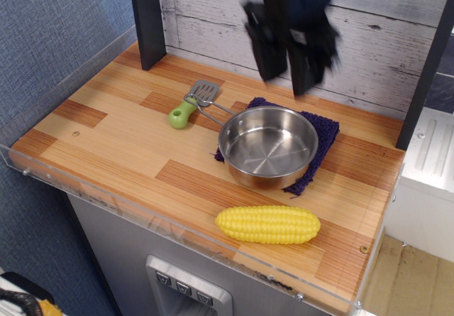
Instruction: Place vessel on the blue cloth
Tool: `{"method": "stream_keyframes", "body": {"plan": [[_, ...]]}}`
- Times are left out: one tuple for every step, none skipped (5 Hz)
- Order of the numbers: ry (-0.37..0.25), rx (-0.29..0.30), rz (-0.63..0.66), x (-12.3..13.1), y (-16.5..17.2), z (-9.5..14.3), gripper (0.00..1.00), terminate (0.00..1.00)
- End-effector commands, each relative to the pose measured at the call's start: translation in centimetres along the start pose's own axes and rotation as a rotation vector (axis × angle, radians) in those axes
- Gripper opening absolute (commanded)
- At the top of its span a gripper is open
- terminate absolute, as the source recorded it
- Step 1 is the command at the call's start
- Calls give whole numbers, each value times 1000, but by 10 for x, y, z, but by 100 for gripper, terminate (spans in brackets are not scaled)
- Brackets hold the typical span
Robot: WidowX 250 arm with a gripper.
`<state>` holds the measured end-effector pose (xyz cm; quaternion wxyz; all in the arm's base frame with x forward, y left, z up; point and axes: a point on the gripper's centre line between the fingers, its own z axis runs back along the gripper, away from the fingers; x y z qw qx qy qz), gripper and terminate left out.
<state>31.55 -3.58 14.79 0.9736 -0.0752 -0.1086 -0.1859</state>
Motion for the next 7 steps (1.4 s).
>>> {"method": "stream_keyframes", "body": {"plan": [[-74, 10, 67, 1, 32, 84, 100, 0], [-57, 128, 76, -3, 38, 90, 100, 0], [-38, 217, 67, -10, 39, 89, 100, 0], [-27, 243, 71, -17, 37, 88, 100, 0], [7, 211, 45, -21, 38, 87, 100, 0], [7, 211, 45, -21, 38, 87, 100, 0], [7, 211, 45, -21, 38, 87, 100, 100]]}}
